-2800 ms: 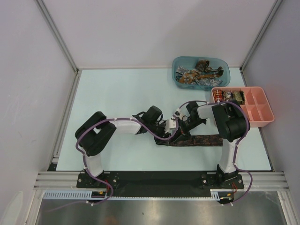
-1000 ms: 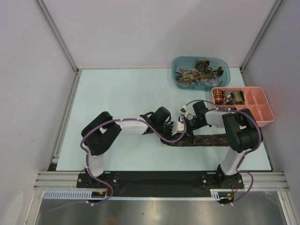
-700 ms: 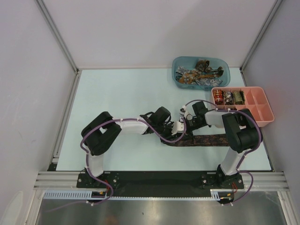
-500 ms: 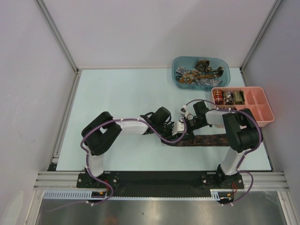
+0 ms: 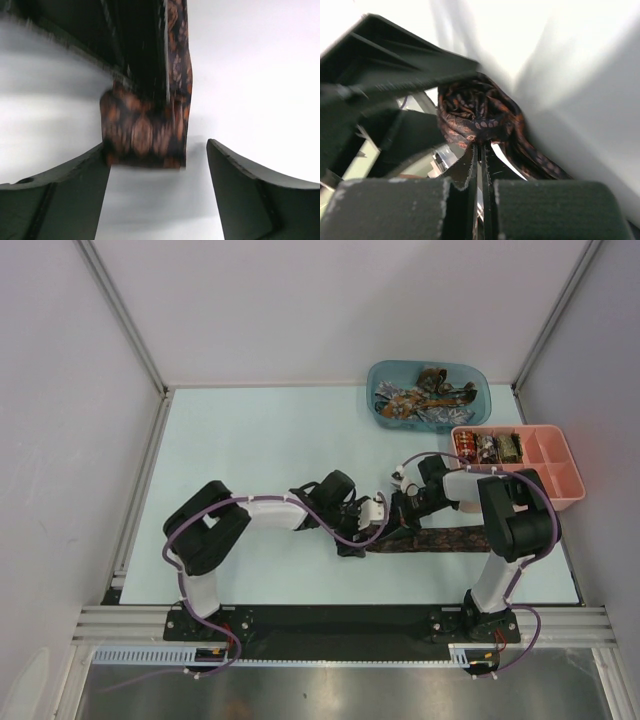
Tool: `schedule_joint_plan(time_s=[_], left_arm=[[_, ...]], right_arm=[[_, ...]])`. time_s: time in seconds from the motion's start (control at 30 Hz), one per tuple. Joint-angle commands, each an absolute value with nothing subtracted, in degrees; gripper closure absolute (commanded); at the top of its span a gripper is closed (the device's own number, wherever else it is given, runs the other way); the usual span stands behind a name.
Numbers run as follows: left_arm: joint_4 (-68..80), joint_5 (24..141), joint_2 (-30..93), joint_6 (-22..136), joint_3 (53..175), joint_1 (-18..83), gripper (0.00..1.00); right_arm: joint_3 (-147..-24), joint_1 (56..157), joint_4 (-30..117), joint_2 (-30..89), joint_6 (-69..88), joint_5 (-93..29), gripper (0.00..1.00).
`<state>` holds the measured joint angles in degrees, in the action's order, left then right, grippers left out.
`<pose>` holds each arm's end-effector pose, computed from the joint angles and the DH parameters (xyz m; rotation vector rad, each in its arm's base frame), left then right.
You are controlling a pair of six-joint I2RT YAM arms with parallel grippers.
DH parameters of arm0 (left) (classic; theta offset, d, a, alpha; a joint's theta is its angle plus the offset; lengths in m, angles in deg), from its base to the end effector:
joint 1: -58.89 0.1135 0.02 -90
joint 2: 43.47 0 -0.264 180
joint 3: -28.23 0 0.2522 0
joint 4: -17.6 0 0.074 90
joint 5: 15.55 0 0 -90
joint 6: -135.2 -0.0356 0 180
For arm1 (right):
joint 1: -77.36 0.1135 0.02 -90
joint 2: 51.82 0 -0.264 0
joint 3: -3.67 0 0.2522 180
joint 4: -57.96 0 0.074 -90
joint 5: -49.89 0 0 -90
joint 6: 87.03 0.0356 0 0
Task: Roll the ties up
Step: Roll the tie at the center of the board.
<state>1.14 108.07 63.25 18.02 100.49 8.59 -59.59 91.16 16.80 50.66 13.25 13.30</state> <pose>0.2207 -0.2967 0.1432 1.7344 1.7429 -0.8975 0.2732 0.0965 0.1179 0.2016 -2.7564 -1.4070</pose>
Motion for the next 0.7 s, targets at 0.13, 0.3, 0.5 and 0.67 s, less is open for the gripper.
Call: schedule_joint_plan(time_s=[0.13,0.3,0.5,0.67], left_arm=[[2.8,107.9,58.7,21.4,96.2,9.8,0.16],[8.8,109.1,59.7,22.4,95.7,9.7,0.13],[12.2,110.9,63.5,25.2,99.1,9.1,0.12],[15.3,111.8,66.1,26.9,100.0,7.1,0.11]], right_arm=[[-61.8,89.5,10.3,51.6,7.3,1.1,1.0],[-62.6,89.0,7.8,52.1,6.6,-2.9,1.0],[-64.9,90.5,5.7,54.2,6.7,-6.3,1.0],[-65.2,93.0,5.6,56.1,6.1,-5.5,1.0]])
